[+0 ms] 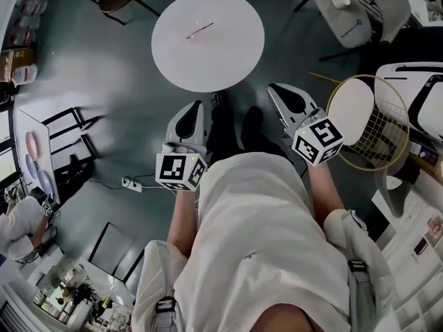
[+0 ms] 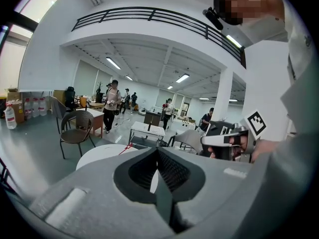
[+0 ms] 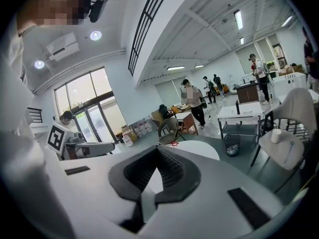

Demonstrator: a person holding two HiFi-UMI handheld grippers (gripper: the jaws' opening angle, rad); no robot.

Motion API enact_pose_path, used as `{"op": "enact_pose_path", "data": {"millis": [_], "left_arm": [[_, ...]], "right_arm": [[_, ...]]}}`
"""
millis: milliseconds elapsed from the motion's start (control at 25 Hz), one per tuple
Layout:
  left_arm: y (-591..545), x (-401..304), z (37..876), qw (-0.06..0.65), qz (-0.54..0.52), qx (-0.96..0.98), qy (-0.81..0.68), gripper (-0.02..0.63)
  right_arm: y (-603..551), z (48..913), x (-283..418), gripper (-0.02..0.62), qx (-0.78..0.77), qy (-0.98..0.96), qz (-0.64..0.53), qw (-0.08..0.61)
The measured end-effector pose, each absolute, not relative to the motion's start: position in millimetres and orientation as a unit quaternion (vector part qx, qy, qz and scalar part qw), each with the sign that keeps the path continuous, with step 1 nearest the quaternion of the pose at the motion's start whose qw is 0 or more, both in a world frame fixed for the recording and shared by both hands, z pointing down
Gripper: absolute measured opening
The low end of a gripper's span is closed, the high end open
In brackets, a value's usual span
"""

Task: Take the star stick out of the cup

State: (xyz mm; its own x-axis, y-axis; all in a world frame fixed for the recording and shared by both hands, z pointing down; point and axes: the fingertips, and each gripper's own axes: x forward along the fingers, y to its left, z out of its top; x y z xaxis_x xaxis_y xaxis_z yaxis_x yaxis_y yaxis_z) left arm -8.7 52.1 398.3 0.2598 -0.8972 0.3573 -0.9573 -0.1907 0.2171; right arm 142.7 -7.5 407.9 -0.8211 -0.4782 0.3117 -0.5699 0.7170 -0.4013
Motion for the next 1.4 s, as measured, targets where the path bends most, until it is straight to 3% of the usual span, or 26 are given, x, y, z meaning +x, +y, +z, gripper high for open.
{"op": "enact_pose_path", "data": {"millis": [880,1400], "left_arm": [[-75.9,-78.8,411.2,0.176,0.119,0.832,-0.512,0.009],[-120.3,-119.1,450.5,0.201,0.159,0.857,-0.448,0.011]], "right_arm": [[-87.0,377.5,74.0,0.006,0.377,-0.893,0.232,0.087],[-101.5,388.9,33.8,0.006,0.435,-0.86,0.245,0.102]]}}
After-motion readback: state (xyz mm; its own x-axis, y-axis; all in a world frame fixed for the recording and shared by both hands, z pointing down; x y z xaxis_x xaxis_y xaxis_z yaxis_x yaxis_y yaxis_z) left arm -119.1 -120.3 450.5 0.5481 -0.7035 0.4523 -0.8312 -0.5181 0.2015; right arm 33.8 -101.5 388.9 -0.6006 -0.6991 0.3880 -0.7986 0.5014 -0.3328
